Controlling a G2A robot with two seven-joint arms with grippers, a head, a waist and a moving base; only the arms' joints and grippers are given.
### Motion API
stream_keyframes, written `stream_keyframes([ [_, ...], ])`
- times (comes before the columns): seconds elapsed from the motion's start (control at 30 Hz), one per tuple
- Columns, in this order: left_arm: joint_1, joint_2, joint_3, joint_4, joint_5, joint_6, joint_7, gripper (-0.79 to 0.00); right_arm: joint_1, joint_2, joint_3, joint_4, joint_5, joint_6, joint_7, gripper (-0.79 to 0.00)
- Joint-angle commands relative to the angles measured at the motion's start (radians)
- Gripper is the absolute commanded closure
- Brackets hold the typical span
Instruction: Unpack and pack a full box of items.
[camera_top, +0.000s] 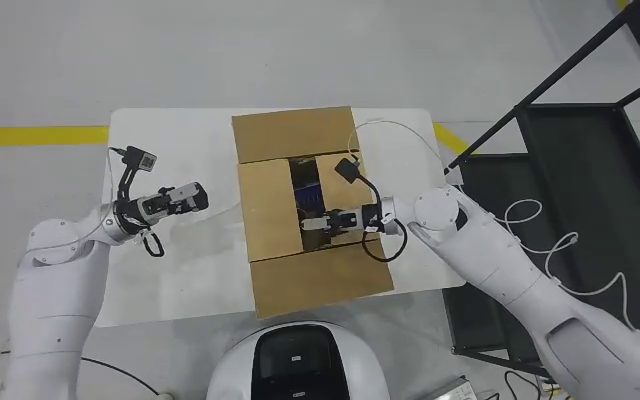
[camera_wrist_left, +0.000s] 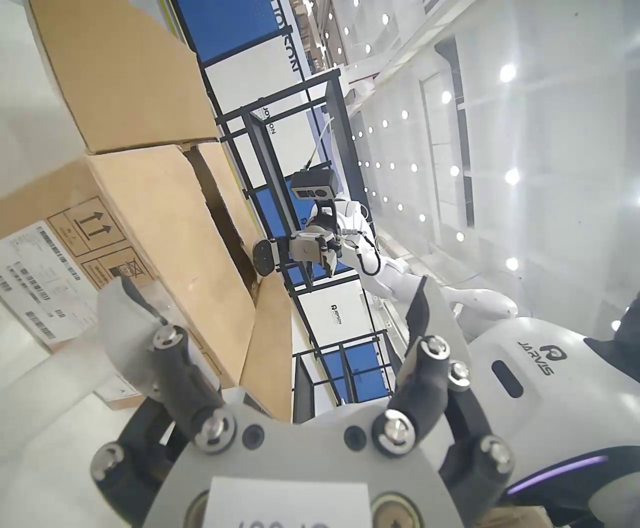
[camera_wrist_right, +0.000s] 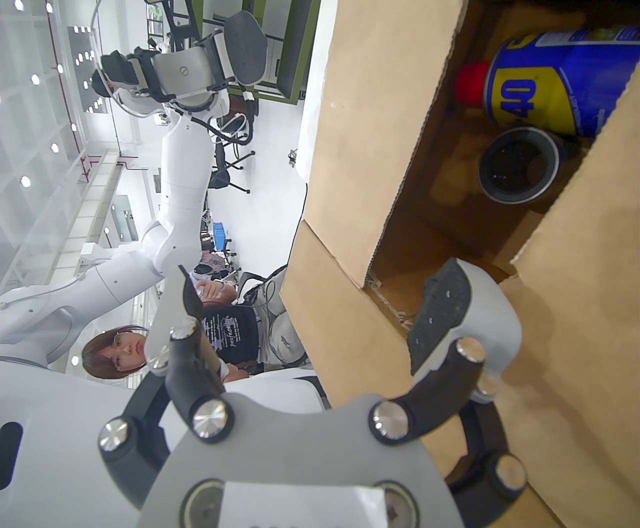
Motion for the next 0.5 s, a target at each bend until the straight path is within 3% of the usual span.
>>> stream_keyframes([
  [0.0, 0.001, 0.000, -0.001, -0.003, 0.002, 0.000, 0.010, -0.785, 0.000, 0.000, 0.000, 0.000, 0.000, 0.000, 0.000, -0.785],
  [0.27, 0.073, 0.008, -0.033, -0.161, 0.226, -0.072, 0.284, -0.785, 0.015, -0.033, -0.056, 0.005, -0.021, 0.102, -0.027, -0.785],
  [0.47, 0.114, 0.013, -0.029, -0.226, 0.272, -0.107, 0.308, -0.785, 0.062, -0.080, -0.122, 0.053, -0.014, 0.114, -0.023, -0.785],
])
